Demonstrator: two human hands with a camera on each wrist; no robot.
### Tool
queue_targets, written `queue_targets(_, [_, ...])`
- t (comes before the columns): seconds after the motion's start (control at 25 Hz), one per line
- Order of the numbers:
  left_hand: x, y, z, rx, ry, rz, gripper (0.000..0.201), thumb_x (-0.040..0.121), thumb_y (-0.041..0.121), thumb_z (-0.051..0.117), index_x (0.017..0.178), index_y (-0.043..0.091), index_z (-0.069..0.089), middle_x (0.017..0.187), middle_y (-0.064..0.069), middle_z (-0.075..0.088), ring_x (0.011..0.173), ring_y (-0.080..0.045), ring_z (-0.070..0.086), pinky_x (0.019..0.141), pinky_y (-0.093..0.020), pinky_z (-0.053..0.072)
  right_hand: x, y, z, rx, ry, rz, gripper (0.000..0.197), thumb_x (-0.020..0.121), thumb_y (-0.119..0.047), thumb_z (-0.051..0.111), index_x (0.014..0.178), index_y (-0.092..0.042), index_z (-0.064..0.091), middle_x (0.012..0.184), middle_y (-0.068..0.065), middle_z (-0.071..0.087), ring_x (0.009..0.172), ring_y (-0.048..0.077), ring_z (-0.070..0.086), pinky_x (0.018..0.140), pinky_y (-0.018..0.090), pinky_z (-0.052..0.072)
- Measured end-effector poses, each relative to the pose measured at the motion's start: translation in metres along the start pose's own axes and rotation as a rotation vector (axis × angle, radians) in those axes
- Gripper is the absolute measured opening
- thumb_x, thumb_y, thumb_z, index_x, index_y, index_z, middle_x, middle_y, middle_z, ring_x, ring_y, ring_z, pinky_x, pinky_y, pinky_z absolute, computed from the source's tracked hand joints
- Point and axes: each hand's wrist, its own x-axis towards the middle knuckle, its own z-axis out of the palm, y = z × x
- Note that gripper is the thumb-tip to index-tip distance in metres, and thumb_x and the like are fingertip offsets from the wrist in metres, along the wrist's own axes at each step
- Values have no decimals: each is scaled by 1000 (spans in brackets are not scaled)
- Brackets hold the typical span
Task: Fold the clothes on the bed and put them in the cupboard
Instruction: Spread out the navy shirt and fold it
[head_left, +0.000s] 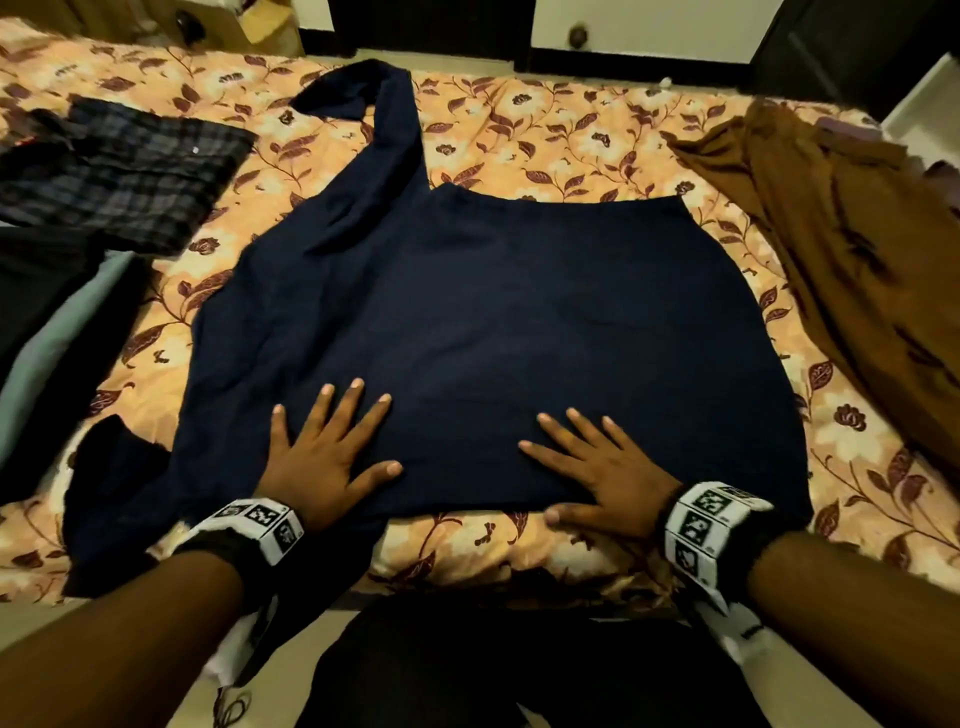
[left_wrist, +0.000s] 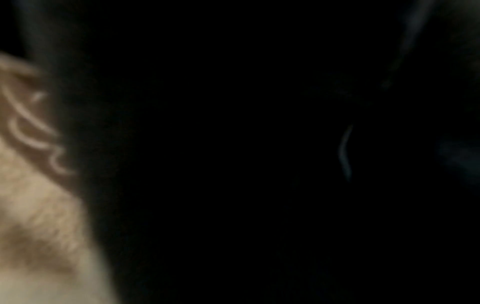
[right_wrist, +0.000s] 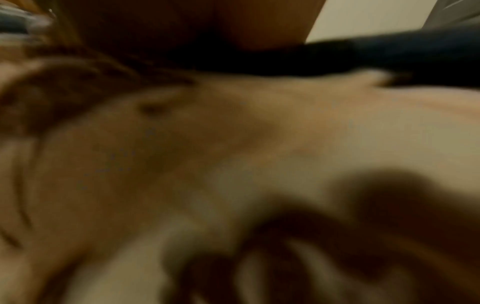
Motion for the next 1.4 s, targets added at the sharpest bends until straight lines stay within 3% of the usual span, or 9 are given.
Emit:
queue_targets(0.12, [-11, -3, 7, 25, 14, 15, 81, 78, 88, 3, 149, 50, -7, 163, 7, 6, 150, -24, 8, 108, -71, 5, -53, 60, 21, -77, -57, 242, 84, 58, -94, -14, 131, -56, -36, 143, -22, -40, 142, 14, -28, 113, 40, -20])
queue_targets(0.28, [-12, 5, -3, 48, -32, 42, 87, 77, 91, 13, 152, 47, 6, 163, 5, 10, 149, -27, 10, 104, -75, 7, -105, 92, 2, -5, -101, 580, 95, 44, -95, -24, 132, -57, -29, 143, -24, -38, 141, 11, -26, 112, 55, -11])
queue_targets(0.44, [41, 38, -38, 58, 55, 77, 91, 65, 94, -5, 147, 56, 0, 161, 12, -16, 148, -24, -17, 108, -67, -13, -29, 37, -41, -115, 12, 311, 108, 47, -94, -23, 143, -45, -18, 154, -17, -24, 143, 13, -25, 108, 62, -15])
queue_targets(0.6, [103, 79, -51, 2, -135, -42, 74, 80, 85, 21, 144, 60, -7, 160, 19, -17, 149, -20, -17, 109, -71, -7, 84, -12, -58, 107, -26, 125, 83, 72, -87, 13, 146, -52, -3, 157, -24, -12, 146, 12, -16, 102, 73, -9])
queue_targets(0.8, [83, 2, -70, -31, -89, -459, 92, 63, 96, 7, 145, 59, -9, 158, 16, -24, 147, -22, -22, 106, -72, -13, 7, 175, -28, 59, 68, 804, 92, 52, -101, -1, 138, -66, -6, 157, -21, -12, 147, 21, -11, 105, 75, -1])
queue_targets(0.92, [111, 57, -79, -99, 120, -286, 83, 80, 84, 17, 152, 46, 0, 162, 8, -18, 148, -26, -20, 109, -67, -12, -28, 227, -45, 59, 59, 1077, 85, 63, -93, -1, 139, -60, 19, 158, -3, 12, 144, 34, 10, 102, 76, 10])
queue_targets(1.12, [150, 148, -49, -245, 5, -159, 80, 87, 78, 25, 152, 43, -7, 161, 8, -18, 148, -25, -20, 112, -63, -14, 12, 187, -78, 539, 534, 1042, 48, 83, -36, 70, 120, -8, 59, 124, 16, 61, 109, 36, 57, 88, 36, 43])
queue_targets(1.28, [154, 144, -35, -283, -12, -189, 82, 84, 80, 23, 149, 46, -15, 159, 10, -24, 146, -25, -24, 111, -60, -16, 14, 165, -96, 329, 680, 891, 24, 83, -13, 66, 106, -11, 61, 109, 16, 61, 100, 36, 58, 85, 38, 47])
queue_targets(1.4, [157, 144, -36, -300, -36, -205, 83, 84, 80, 23, 148, 47, -18, 158, 10, -27, 146, -25, -26, 111, -60, -16, 30, 118, -86, 104, 407, 544, 37, 89, -22, 59, 126, -21, 52, 121, 10, 52, 109, 34, 56, 88, 40, 48])
